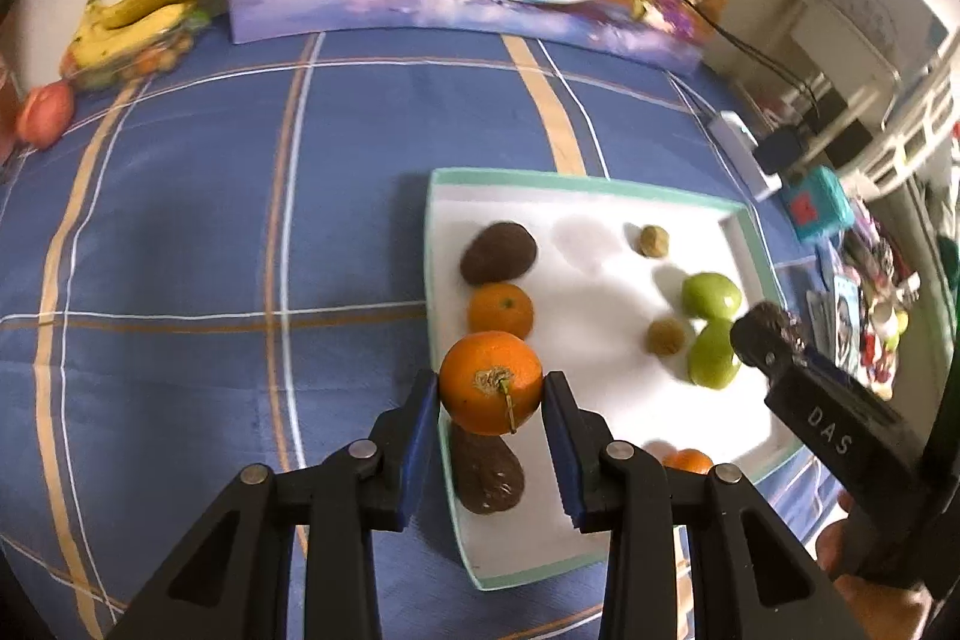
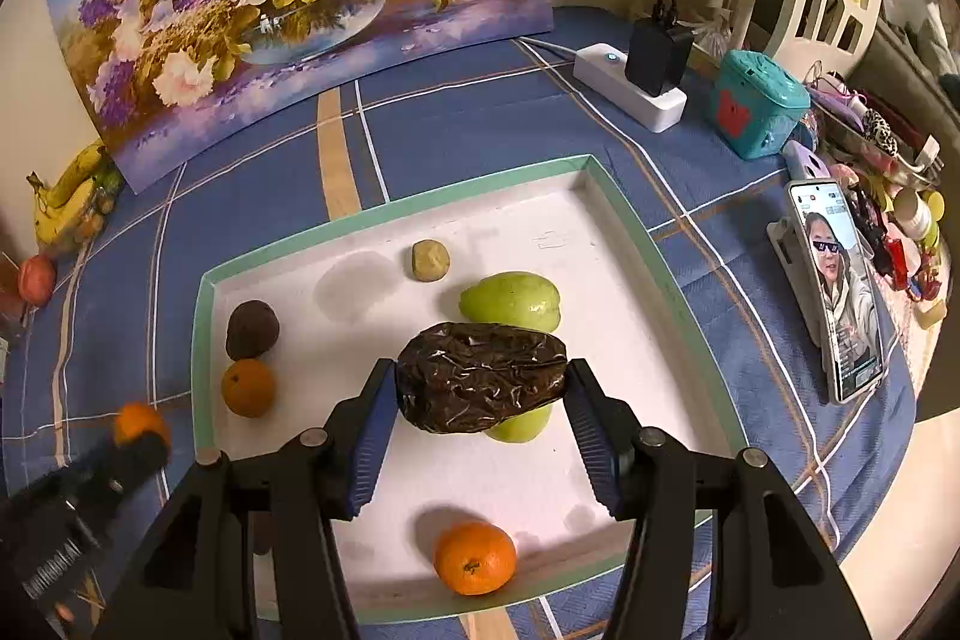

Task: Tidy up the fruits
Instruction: 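Carry the tangerine in the left tool while the right tool carries the date over the tray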

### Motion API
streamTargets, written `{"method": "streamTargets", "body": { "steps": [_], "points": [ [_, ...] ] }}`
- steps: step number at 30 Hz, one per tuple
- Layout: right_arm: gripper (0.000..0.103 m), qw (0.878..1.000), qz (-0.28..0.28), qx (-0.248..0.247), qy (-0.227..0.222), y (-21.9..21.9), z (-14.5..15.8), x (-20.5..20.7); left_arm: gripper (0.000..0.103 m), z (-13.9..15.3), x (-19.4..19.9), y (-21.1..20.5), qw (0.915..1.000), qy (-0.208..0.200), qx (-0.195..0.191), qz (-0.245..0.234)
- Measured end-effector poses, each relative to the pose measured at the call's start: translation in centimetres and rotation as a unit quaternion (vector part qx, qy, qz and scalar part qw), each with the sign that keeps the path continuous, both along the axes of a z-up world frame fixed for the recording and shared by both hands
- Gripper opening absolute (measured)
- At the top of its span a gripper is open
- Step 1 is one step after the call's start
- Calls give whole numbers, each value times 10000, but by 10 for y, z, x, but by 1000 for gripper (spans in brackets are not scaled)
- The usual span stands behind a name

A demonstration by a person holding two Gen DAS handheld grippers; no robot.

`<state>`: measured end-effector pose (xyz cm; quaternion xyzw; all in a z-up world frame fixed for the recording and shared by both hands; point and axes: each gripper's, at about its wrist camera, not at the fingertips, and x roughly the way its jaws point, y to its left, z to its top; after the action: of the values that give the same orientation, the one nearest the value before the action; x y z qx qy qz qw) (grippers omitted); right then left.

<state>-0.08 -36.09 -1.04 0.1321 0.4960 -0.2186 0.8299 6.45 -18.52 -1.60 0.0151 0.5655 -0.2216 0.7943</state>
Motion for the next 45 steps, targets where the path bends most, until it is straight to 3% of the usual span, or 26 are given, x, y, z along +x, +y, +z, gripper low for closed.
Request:
{"method": "streamTargets", "body": {
  "steps": [10, 18, 45],
  "points": [
    [58, 9992, 54, 333, 212, -3, -16, 4, 38, -23, -6, -17, 9992, 296, 58, -278],
    [58, 9971, 181, 514, 528, 3, -33, 8, 38, -32, -7, -19, 9988, 309, 120, -367],
    [58, 9961, 397, 351, 705, 14, -37, 12, 38, -38, -5, -16, 9986, 353, 251, -312]
  ]
}}
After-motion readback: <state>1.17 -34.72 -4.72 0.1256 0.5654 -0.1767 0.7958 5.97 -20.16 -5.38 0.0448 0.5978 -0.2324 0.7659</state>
